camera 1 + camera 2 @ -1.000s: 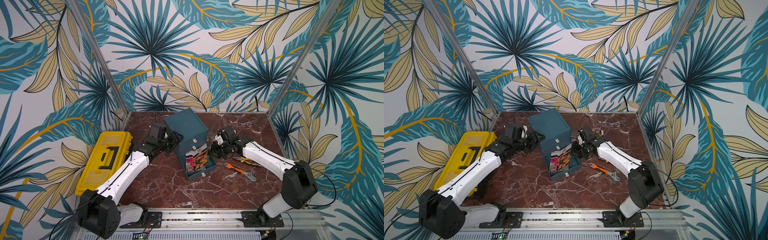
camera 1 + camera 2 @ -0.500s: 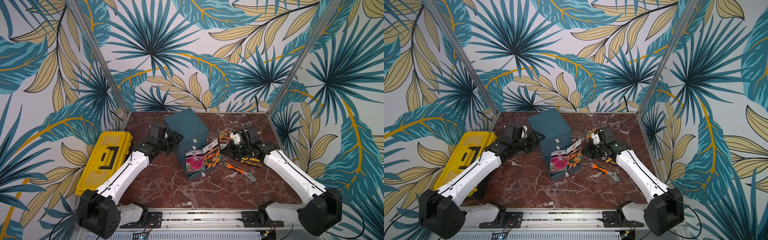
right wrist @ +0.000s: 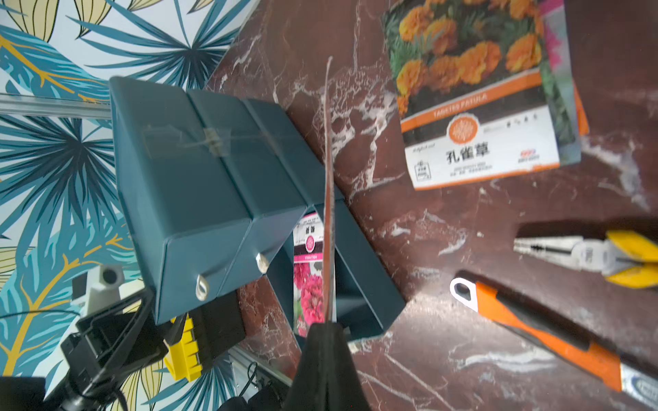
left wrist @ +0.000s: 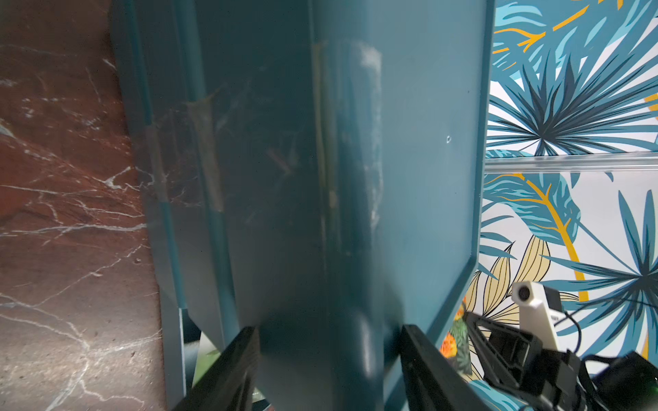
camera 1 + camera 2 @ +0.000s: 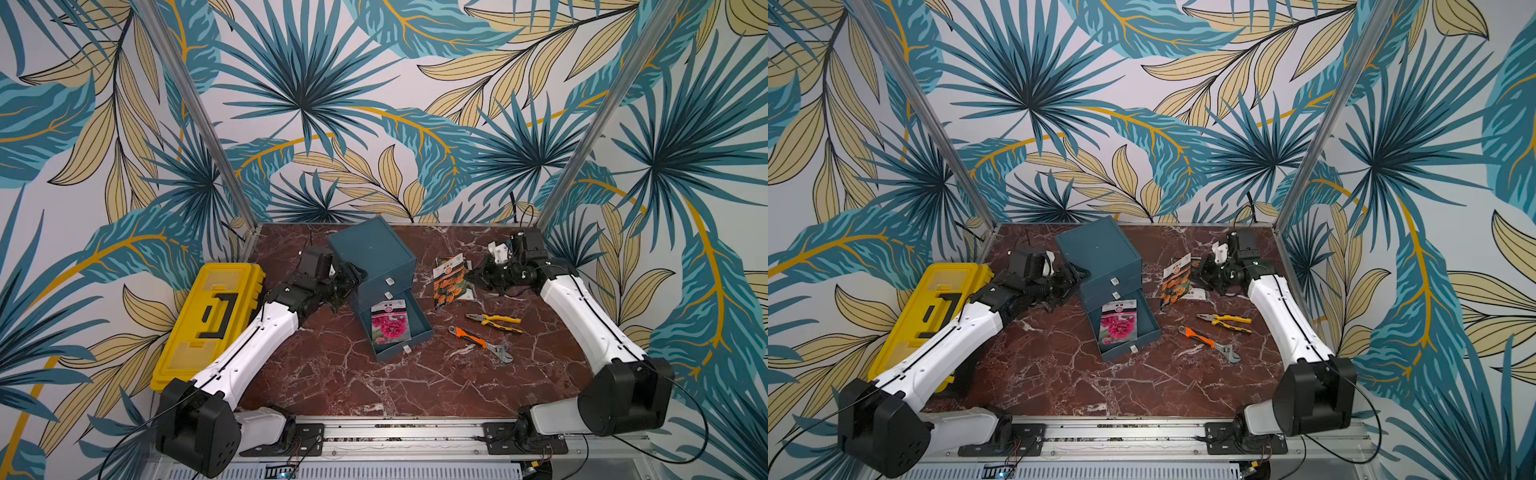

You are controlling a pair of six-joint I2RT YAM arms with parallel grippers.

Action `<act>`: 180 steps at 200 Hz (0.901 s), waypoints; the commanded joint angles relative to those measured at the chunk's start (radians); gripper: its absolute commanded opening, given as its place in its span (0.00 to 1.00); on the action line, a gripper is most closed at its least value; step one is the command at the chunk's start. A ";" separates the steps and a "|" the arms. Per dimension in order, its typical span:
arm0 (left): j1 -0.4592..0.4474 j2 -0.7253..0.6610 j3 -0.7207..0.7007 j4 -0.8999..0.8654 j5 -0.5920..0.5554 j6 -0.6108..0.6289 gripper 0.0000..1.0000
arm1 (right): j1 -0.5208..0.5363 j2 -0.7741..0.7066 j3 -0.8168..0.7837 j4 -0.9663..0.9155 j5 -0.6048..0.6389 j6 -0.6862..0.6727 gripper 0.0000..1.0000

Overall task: Take the seed bags out of the drawer
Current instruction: Place the seed packet at the center of the board.

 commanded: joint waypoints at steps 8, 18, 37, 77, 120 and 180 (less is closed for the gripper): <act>-0.019 0.036 -0.038 -0.029 0.018 -0.001 0.66 | -0.051 0.153 0.092 -0.006 -0.035 -0.070 0.00; -0.019 0.040 -0.035 -0.027 0.017 -0.003 0.66 | -0.064 0.204 0.128 -0.004 -0.045 -0.083 0.00; -0.019 0.047 -0.028 -0.025 0.019 -0.005 0.66 | -0.093 0.286 0.186 -0.002 -0.062 -0.100 0.00; -0.020 0.060 -0.008 -0.031 0.020 -0.008 0.66 | -0.140 0.399 0.264 0.004 -0.102 -0.126 0.00; -0.019 0.059 -0.001 -0.048 0.010 -0.008 0.66 | -0.167 0.480 0.261 0.002 -0.114 -0.160 0.00; -0.019 0.059 0.000 -0.050 0.006 -0.012 0.66 | -0.200 0.506 0.174 -0.005 -0.080 -0.214 0.01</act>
